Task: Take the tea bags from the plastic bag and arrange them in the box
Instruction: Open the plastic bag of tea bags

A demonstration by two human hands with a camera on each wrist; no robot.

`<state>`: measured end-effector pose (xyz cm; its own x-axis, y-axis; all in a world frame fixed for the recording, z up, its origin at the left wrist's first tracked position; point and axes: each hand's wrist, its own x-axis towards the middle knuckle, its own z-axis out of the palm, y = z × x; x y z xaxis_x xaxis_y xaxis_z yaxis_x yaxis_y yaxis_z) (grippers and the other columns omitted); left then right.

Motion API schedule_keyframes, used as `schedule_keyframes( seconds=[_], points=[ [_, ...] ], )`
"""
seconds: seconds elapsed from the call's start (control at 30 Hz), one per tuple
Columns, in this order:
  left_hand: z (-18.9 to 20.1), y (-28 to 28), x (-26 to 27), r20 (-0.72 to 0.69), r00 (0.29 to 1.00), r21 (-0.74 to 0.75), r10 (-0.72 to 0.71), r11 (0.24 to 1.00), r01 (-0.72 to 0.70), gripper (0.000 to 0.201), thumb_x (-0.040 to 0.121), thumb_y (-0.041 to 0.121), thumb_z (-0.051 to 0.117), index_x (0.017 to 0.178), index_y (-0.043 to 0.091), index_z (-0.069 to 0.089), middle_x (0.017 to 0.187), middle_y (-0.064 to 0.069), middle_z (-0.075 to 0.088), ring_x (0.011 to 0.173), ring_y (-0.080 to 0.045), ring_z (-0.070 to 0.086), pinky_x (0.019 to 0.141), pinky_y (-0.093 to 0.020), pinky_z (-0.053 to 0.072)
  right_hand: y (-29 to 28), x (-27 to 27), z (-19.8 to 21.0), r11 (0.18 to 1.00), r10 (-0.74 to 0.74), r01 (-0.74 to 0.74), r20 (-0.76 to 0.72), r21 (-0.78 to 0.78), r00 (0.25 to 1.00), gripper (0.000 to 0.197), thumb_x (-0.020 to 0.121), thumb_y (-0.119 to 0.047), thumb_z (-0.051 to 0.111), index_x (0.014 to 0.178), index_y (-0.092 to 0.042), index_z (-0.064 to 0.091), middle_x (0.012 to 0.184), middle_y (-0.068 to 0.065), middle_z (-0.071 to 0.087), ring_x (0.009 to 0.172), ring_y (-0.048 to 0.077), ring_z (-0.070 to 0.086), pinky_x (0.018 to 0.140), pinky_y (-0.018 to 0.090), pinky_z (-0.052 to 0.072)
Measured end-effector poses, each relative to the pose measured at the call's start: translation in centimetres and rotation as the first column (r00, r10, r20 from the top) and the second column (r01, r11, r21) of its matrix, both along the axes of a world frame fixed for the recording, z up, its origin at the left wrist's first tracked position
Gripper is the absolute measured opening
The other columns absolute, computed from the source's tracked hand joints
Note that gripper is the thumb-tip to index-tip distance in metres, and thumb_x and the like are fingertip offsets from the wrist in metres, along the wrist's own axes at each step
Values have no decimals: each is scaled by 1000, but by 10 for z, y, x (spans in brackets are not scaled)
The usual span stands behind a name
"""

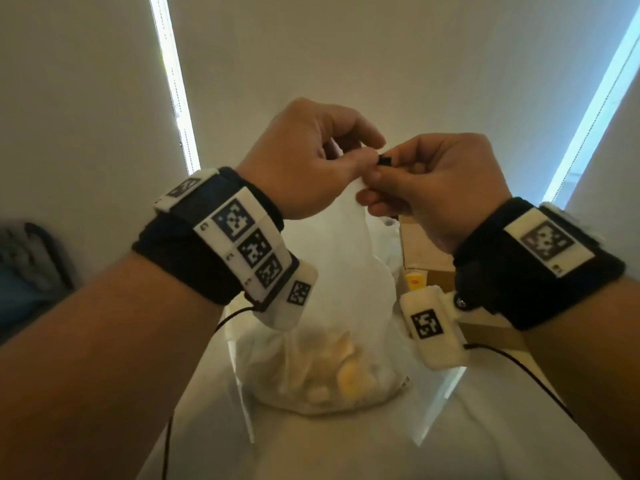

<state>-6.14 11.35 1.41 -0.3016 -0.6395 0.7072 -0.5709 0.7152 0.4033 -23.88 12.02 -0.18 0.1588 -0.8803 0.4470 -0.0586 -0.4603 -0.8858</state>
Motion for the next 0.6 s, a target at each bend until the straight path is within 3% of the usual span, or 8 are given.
schedule_keyframes(
  seconds=[0.13,0.27,0.37,0.47,0.6],
  points=[
    [-10,8,-5,-26,999,1,33,999,-33,6,89,27,72,92,30,76,78,18,71,69,-6,66,65,-19,53,12,0,-6,1000,-16,16,-23,16,1000,19,86,-9,74,99,4,71,77,15,76,70,20,77,60,24,61],
    [-15,18,-9,-4,995,-44,97,994,-97,7,89,25,69,88,22,76,76,12,70,70,-4,66,65,-14,50,27,-3,-7,997,-70,71,-112,7,991,7,91,-5,70,94,1,72,77,15,76,71,22,77,64,30,63],
    [-18,27,-18,31,987,-86,159,984,-156,11,86,24,65,82,16,71,70,8,67,64,-8,63,60,-20,52,34,-3,-5,991,-136,137,-160,-6,978,8,91,-5,71,94,3,72,79,18,75,69,21,77,63,31,63],
    [-25,32,-20,34,975,-125,221,968,-216,10,82,21,61,73,18,63,62,9,58,57,-9,54,56,-24,48,38,-2,-6,988,-143,149,-134,31,981,8,92,-2,69,95,5,71,80,21,74,71,24,77,67,36,64],
    [-37,39,-5,65,954,-66,293,955,-288,9,85,20,59,79,16,63,67,4,61,63,-17,58,61,-32,52,45,-7,-16,983,-153,159,-73,91,986,6,93,1,65,96,5,69,82,22,74,74,26,77,69,36,64]
  ],
)
